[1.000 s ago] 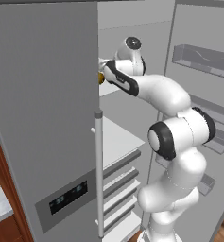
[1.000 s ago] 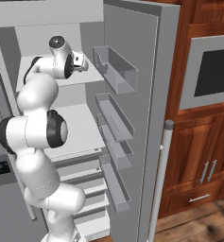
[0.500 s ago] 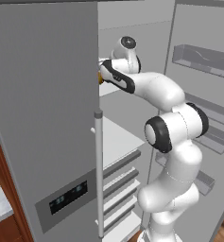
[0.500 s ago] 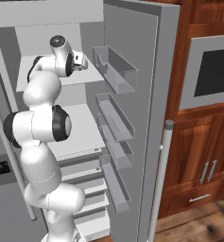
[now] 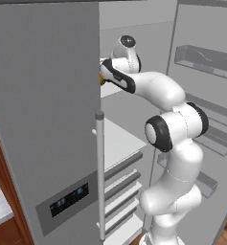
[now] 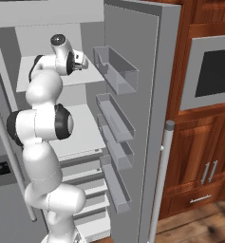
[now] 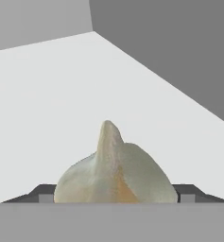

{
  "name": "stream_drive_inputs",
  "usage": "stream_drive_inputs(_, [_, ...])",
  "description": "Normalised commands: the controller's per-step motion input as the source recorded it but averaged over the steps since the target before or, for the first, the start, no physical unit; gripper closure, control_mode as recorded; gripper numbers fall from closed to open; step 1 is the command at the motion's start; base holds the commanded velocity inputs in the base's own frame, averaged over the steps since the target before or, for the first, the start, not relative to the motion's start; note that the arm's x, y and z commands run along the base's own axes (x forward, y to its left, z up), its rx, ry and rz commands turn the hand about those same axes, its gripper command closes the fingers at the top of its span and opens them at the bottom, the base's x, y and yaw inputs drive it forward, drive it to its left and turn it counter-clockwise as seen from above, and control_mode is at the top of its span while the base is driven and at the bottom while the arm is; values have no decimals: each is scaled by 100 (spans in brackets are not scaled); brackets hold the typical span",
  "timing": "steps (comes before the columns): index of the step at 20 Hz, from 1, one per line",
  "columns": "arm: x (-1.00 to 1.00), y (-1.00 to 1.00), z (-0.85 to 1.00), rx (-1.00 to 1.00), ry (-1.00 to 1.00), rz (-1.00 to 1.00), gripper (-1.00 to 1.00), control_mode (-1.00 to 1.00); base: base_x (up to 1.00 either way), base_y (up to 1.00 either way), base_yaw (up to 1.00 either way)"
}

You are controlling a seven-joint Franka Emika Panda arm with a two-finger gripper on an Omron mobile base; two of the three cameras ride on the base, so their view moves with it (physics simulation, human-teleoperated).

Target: Retrieve the bottle and the shaker from the cabinet and place them next to the mixing bowl on the counter. Then add garlic from the fridge to the mixing bowl.

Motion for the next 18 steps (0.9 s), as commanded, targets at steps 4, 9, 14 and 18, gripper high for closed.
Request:
stream_drive_inputs(4, [0, 0, -23, 0, 2, 0, 100, -100, 0, 0, 0])
stream_drive_inputs(9, [-19, -3, -15, 2, -9, 0, 100, -100, 0, 0, 0])
stream_drive_inputs(14, [-52, -20, -1, 6, -7, 0, 100, -100, 0, 0, 0])
stream_drive_inputs(18, [-74, -28, 4, 8, -9, 0, 100, -100, 0, 0, 0])
